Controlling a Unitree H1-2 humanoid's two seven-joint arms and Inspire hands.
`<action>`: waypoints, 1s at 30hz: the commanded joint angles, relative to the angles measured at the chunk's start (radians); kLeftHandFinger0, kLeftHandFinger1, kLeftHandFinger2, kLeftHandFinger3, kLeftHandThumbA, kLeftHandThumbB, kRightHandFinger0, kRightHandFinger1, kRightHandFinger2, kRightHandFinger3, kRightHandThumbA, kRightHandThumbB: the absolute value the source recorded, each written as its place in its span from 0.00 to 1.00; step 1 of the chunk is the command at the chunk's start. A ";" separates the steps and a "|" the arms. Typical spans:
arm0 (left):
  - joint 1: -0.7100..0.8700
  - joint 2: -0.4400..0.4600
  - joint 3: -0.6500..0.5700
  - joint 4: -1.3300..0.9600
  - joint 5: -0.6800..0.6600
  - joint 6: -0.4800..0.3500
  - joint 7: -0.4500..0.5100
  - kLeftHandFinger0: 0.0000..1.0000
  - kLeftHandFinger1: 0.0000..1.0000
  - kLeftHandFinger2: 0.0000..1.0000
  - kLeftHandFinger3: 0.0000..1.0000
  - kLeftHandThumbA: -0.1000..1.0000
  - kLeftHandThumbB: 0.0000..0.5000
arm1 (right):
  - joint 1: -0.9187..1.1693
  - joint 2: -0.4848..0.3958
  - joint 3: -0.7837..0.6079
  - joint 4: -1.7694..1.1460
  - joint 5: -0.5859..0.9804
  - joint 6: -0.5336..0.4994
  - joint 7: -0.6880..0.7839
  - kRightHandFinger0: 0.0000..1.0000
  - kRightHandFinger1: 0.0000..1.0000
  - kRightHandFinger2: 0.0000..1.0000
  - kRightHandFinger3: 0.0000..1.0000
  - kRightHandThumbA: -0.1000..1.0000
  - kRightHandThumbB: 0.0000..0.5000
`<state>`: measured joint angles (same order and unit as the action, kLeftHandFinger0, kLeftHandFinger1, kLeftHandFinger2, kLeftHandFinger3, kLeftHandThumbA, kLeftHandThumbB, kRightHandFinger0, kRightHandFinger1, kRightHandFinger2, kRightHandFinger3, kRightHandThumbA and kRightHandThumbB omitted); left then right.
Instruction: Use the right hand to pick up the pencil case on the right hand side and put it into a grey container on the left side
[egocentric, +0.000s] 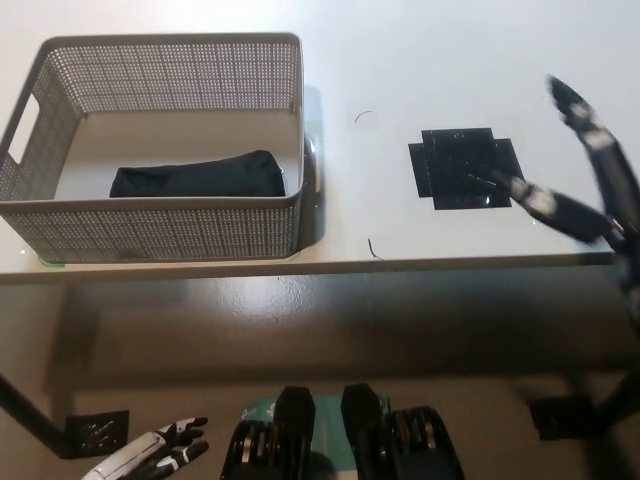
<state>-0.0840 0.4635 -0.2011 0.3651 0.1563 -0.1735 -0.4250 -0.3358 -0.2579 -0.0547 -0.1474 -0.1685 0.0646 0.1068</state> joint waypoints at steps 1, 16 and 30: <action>0.008 0.017 0.063 0.004 -0.032 -0.007 0.049 1.00 1.00 1.00 1.00 0.95 0.62 | 0.175 -0.014 -0.133 -0.277 0.369 -0.058 0.036 1.00 1.00 1.00 1.00 1.00 0.94; -0.025 -0.013 0.150 0.028 -0.063 -0.019 0.077 0.97 1.00 1.00 1.00 0.97 0.51 | 0.305 0.041 -0.027 0.268 0.255 -0.328 0.102 1.00 1.00 1.00 1.00 1.00 0.41; -0.060 -0.106 0.296 0.049 -0.155 -0.063 0.138 1.00 1.00 1.00 1.00 1.00 0.50 | 0.192 0.025 -0.016 0.686 0.273 -0.397 0.177 1.00 1.00 1.00 1.00 1.00 0.46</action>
<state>-0.1109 0.3788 0.0377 0.4300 0.0801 -0.1825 -0.3657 -0.0879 -0.2149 -0.0763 0.5107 0.0459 -0.2115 0.2142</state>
